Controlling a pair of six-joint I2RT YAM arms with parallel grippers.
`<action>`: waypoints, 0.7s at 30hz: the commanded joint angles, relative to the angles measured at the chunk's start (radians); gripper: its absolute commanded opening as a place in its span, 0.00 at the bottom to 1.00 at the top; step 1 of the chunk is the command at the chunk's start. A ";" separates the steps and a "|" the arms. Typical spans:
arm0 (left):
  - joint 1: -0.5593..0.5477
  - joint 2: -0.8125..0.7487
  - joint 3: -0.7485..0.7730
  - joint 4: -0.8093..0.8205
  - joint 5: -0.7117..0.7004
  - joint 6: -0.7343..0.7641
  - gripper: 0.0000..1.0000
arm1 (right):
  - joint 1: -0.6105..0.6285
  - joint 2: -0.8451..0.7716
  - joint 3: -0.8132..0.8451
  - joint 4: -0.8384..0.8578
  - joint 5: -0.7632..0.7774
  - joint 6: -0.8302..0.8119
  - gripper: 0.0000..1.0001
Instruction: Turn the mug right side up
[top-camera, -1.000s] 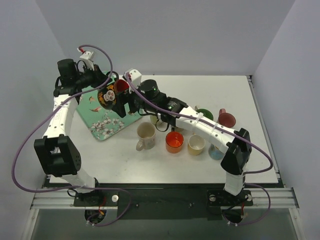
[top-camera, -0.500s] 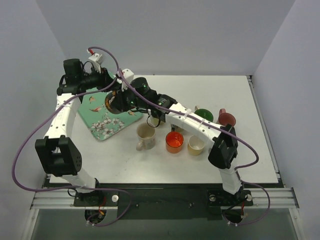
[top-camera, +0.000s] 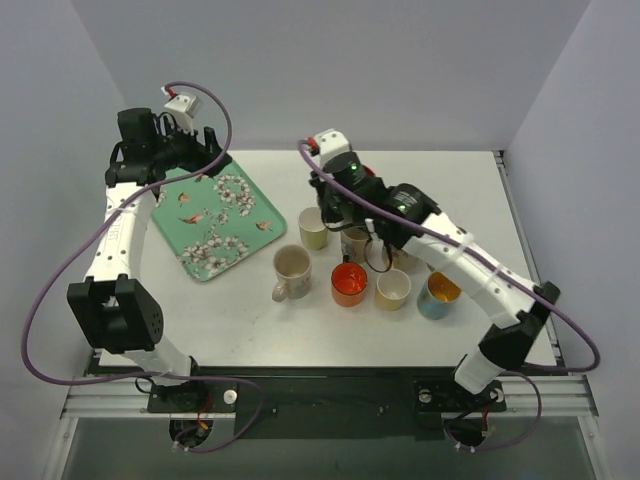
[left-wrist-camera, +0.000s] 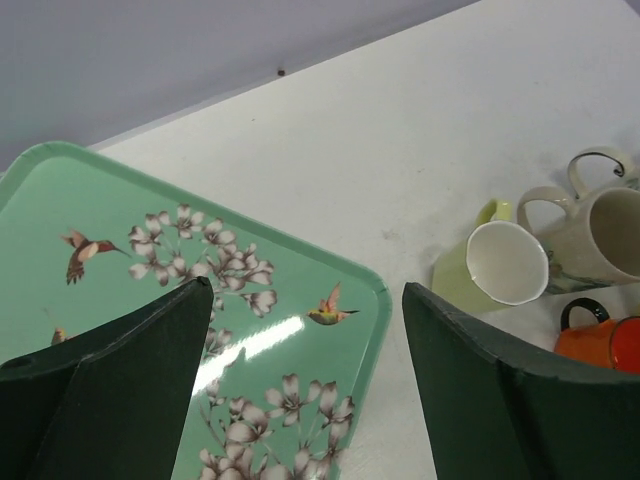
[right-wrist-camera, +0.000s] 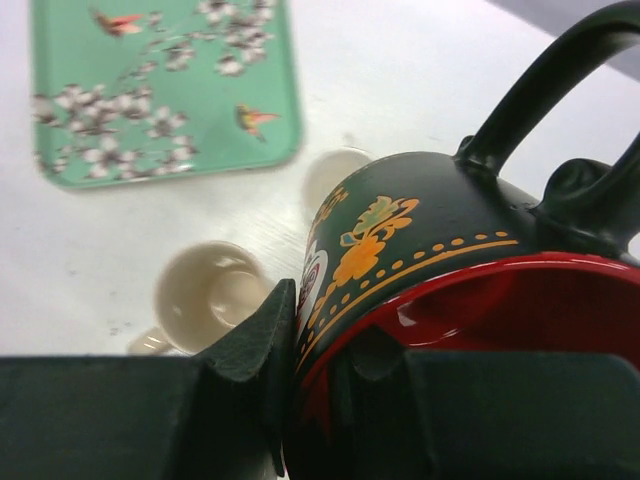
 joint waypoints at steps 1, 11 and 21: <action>0.007 -0.048 -0.011 -0.016 -0.129 0.050 0.87 | -0.113 -0.230 -0.028 -0.176 0.367 -0.035 0.00; -0.001 -0.095 -0.195 0.072 -0.212 0.021 0.90 | -0.794 -0.589 -0.512 -0.239 0.331 0.153 0.00; -0.001 -0.122 -0.366 0.147 -0.281 0.021 0.91 | -1.184 -0.495 -0.894 0.138 -0.093 0.229 0.00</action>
